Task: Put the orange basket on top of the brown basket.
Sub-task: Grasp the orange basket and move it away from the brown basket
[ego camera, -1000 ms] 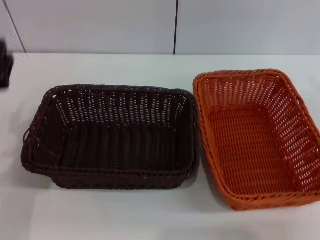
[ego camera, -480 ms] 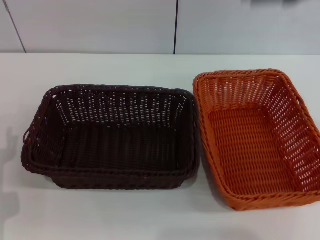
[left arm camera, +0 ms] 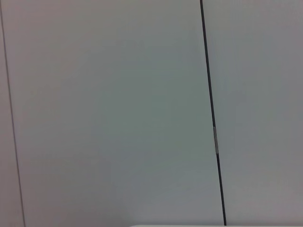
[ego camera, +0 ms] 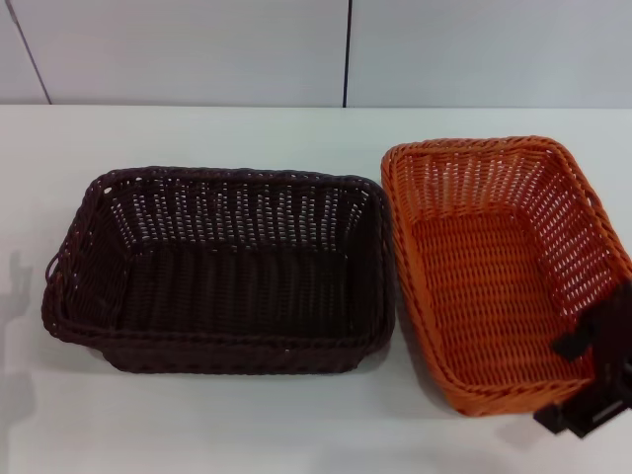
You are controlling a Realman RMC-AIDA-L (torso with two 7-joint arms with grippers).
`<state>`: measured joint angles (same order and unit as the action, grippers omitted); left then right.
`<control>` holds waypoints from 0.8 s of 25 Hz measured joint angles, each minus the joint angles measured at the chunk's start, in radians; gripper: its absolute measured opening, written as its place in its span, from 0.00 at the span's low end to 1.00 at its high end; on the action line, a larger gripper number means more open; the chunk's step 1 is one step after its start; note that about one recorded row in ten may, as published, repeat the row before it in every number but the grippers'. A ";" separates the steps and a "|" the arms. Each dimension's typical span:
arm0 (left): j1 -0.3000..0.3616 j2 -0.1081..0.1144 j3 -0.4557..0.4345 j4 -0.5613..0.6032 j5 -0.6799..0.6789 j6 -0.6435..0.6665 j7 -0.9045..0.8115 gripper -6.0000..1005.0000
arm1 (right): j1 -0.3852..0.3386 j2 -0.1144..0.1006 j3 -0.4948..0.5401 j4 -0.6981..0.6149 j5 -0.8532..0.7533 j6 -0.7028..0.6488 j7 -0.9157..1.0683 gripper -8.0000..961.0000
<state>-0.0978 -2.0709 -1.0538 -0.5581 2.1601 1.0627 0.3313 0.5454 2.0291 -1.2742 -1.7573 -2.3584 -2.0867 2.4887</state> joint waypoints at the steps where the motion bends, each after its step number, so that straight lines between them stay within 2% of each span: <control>1: 0.000 0.000 0.000 0.000 0.000 0.000 0.000 0.76 | 0.000 0.000 0.000 0.000 0.000 0.000 0.000 0.85; 10: -0.011 0.000 0.001 0.007 -0.003 -0.008 -0.003 0.76 | 0.024 0.031 -0.014 0.138 -0.122 0.009 -0.079 0.85; 15: -0.012 0.000 0.002 0.008 -0.003 -0.009 -0.003 0.76 | 0.044 0.033 -0.013 0.178 -0.151 0.036 -0.091 0.85; 20: -0.015 0.000 0.005 0.008 -0.003 -0.008 -0.003 0.76 | 0.049 0.034 -0.011 0.156 -0.158 0.037 -0.091 0.85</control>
<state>-0.1126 -2.0708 -1.0493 -0.5501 2.1567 1.0546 0.3282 0.5941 2.0628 -1.2851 -1.6013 -2.5163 -2.0501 2.3982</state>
